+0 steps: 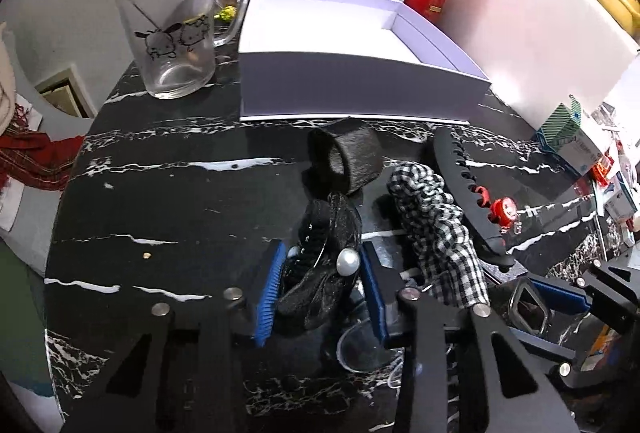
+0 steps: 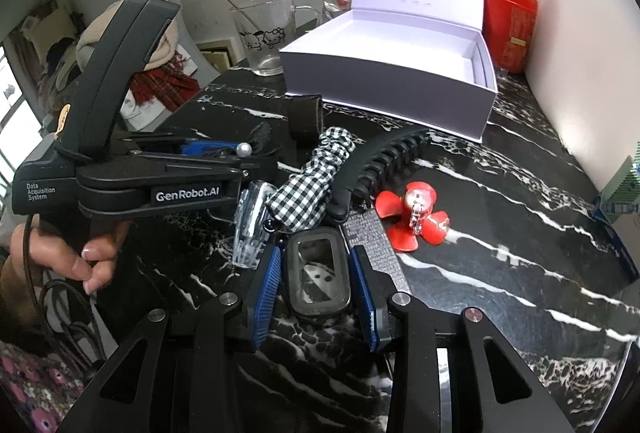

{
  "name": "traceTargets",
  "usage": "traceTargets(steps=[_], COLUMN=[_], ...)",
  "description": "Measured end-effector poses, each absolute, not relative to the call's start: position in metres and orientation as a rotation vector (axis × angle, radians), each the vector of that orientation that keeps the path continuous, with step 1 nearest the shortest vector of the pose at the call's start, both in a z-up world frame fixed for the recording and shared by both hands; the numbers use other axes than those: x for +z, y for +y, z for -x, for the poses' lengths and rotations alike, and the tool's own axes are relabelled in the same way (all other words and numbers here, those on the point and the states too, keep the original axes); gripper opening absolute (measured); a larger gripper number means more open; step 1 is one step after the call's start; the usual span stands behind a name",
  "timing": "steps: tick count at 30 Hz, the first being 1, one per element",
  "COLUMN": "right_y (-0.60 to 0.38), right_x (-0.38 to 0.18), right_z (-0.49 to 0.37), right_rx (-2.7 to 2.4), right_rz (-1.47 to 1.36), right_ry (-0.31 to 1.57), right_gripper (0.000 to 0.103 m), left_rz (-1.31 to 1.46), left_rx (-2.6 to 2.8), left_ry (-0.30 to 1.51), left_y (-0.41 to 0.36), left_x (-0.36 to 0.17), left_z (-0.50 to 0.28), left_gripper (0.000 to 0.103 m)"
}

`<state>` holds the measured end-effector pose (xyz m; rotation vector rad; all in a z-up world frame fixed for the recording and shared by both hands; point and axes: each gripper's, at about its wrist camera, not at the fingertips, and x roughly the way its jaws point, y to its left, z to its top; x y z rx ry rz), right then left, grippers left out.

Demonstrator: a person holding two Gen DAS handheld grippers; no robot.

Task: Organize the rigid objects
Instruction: 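Grasp the black lace bow with the left tool while the right tool grasps the dark square case, then carry the bow and the square case with both tools into the white box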

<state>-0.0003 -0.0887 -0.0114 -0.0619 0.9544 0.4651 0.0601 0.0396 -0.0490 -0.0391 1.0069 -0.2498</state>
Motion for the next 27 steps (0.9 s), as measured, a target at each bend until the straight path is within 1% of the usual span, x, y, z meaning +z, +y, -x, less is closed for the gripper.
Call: traceTargets(steps=[15, 27], right_y=[-0.103, -0.113], right_x=[0.003, 0.018], right_z=[0.003, 0.004], right_rx=[0.476, 0.475], right_rz=[0.008, 0.011], right_ry=[0.909, 0.853], right_gripper=[0.035, 0.035], left_rz=[0.045, 0.044], left_rx=[-0.251, -0.273], left_ry=[0.951, 0.911], left_y=[0.041, 0.028], left_x=[-0.022, -0.001], left_z=[-0.044, -0.035], left_gripper=[0.037, 0.037])
